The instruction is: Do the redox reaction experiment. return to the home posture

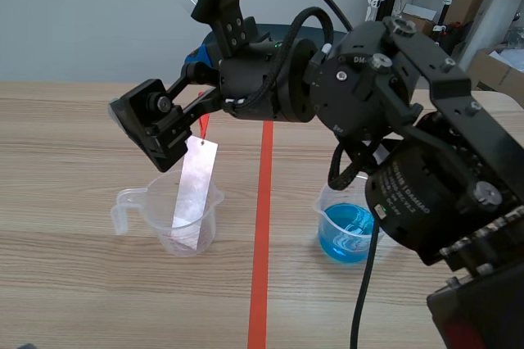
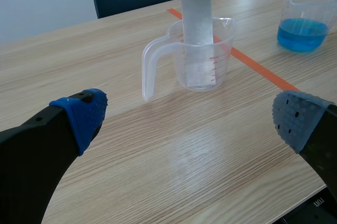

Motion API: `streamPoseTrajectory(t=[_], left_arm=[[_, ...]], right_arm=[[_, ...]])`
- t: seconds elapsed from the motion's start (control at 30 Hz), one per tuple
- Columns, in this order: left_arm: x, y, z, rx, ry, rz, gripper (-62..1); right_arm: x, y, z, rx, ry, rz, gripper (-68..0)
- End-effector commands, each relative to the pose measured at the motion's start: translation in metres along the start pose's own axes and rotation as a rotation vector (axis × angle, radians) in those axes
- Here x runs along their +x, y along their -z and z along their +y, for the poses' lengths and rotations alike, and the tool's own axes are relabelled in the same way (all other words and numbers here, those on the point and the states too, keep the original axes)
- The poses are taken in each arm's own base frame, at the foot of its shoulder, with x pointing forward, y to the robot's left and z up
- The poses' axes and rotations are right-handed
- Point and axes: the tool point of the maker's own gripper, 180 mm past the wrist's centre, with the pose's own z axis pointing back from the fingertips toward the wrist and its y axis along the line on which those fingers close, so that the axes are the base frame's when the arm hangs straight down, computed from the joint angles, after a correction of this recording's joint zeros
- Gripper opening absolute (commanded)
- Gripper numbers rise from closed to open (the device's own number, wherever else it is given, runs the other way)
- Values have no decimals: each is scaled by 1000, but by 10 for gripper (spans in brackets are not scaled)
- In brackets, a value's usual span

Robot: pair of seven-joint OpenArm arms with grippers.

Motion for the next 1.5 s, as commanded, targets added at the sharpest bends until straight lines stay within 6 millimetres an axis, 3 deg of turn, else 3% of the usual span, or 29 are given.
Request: streamPoseTrajectory(t=[0.0, 1.0, 1.27, 1.47], left_arm=[[3, -3, 0, 10, -5, -11, 14], [-4, -3, 0, 9, -4, 31, 14], [13, 4, 17, 28, -2, -19, 14], [33, 23, 15, -10, 36, -30, 14]], right_arm=[[14, -1, -5, -11, -35, -32, 4], [16, -1, -5, -12, -37, -41, 4], [15, -2, -6, -13, -39, -38, 4], [9, -11, -12, -24, -57, -40, 4]])
